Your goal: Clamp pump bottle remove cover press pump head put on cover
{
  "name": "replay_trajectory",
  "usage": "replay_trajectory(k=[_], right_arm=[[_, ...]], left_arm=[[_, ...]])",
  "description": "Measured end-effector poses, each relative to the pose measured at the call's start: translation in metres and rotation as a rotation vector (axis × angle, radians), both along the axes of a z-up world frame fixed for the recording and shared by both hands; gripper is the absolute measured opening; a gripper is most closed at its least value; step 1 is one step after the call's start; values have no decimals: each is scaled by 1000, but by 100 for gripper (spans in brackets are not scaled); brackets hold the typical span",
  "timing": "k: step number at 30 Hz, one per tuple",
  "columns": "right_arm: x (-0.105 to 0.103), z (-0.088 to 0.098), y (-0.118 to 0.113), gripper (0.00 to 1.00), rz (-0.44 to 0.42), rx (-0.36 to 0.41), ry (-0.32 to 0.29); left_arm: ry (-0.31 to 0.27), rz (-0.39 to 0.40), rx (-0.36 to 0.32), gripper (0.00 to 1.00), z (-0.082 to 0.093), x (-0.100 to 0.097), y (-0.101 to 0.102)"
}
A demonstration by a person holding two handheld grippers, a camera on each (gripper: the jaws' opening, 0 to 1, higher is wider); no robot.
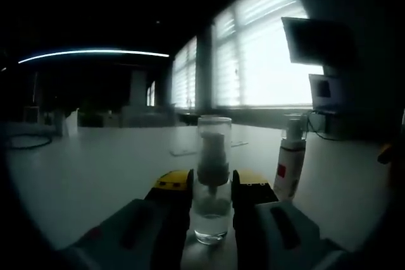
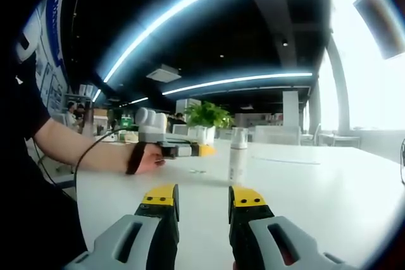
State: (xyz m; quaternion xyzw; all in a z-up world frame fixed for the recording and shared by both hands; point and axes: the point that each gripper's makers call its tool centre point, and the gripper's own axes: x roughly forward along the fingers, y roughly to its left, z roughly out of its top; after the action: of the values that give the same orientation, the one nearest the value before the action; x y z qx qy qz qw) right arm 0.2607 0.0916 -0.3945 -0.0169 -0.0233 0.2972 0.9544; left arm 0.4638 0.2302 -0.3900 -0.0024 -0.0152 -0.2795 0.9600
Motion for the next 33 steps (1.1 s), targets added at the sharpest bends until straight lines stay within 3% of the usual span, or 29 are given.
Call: replay_trajectory(k=[7,12,16,24,33], right_arm=[[0,0,0,25,-2,-1,-1],[-1,0,1,25,-5,-7,-3],[-1,0,2,25,-6,-7,-1],[0,-1,1,25,-6,-8,2],[0,0,1,25,-4,-6,-1]], left_arm=[[1,33,-23,16,0,5,9],[-12,21,8,16,0,1,7],[2,15,-6,16,-1,2,7],[-8,-81,-39,16,7,-15,-6],[-45,-144,28,16,15,-32,1]])
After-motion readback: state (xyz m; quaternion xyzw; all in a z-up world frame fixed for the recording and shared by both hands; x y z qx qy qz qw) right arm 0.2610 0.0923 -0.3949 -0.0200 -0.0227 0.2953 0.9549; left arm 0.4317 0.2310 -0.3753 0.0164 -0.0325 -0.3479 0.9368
